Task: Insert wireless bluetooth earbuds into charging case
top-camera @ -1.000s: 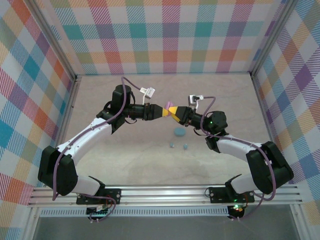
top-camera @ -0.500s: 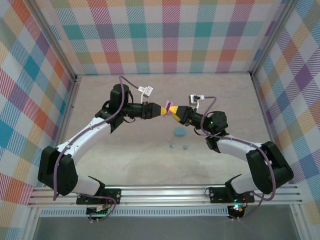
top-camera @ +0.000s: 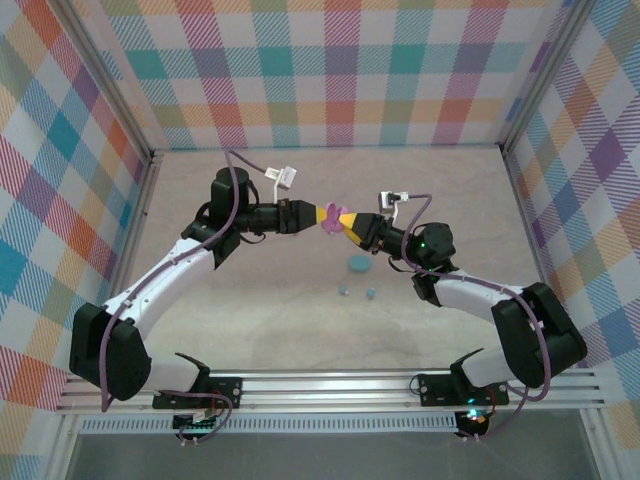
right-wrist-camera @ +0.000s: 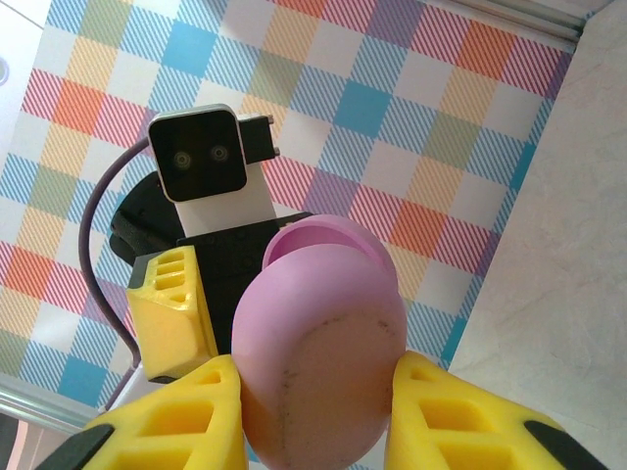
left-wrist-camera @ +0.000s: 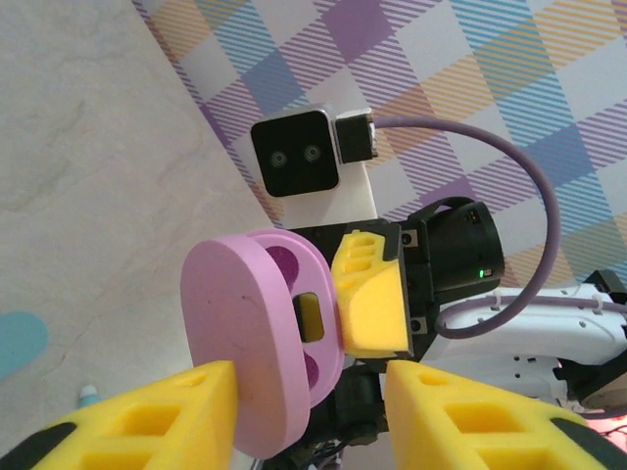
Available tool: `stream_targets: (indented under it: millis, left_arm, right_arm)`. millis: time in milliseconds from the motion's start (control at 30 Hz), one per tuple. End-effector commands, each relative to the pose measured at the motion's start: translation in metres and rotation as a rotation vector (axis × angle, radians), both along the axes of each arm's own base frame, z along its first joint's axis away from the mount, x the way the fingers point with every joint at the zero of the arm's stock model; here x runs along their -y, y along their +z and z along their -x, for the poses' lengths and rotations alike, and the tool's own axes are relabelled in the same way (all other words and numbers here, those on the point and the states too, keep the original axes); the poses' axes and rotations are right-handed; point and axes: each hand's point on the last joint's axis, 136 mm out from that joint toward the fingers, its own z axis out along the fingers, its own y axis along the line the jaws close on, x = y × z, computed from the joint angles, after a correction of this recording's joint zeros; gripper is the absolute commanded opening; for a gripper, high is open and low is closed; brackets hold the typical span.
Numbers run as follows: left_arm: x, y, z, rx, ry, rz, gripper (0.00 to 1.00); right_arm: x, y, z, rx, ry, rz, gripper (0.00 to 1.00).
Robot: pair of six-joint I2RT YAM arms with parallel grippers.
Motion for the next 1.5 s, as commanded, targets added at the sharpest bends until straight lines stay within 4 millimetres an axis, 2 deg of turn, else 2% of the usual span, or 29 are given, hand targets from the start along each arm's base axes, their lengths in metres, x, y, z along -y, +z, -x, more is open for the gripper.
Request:
stream_targets:
  millis: [0,133,400,733,1000,1100,1200,1300,1467]
  left_arm:
    - [-0.004,-0.001,0.001,0.036,0.024,-0.041,0.52]
    - [-0.006,-0.005,0.001,0.041,0.037,-0.08,0.6]
    - [-0.003,-0.025,-0.002,-0.001,0.043,-0.112,0.55]
    - [0.007,-0.024,-0.005,-0.012,0.028,-0.063,0.35]
    - [-0.002,-0.025,-0.003,0.046,0.045,-0.151,0.17]
    - [-0.006,-0.023,-0.002,0.079,0.055,-0.189,0.13]
    - [-0.009,-0.021,-0.001,0.121,0.046,-0.235,0.12]
    - [-0.014,-0.02,0.003,0.157,0.026,-0.288,0.11]
    - [-0.02,-0.015,0.007,0.24,-0.01,-0.364,0.11]
  right_arm:
    - [-0.004,0.006,0.001,0.019,0.016,-0.002,0.1]
    - [-0.003,0.006,0.001,0.027,0.005,0.007,0.1]
    - [-0.002,0.01,0.001,0.041,-0.006,-0.01,0.1]
    - [-0.005,0.009,0.005,0.062,0.014,-0.037,0.12]
    - [-0.004,0.006,0.006,0.074,0.011,-0.027,0.16]
    - [-0.004,0.005,0.008,0.081,0.012,-0.014,0.22]
    - [-0.003,0.003,0.011,0.083,0.015,0.011,0.45]
    - [0.0,0.0,0.017,0.084,0.025,0.071,0.58]
    - [0.02,-0.002,0.034,0.118,0.017,0.28,0.69]
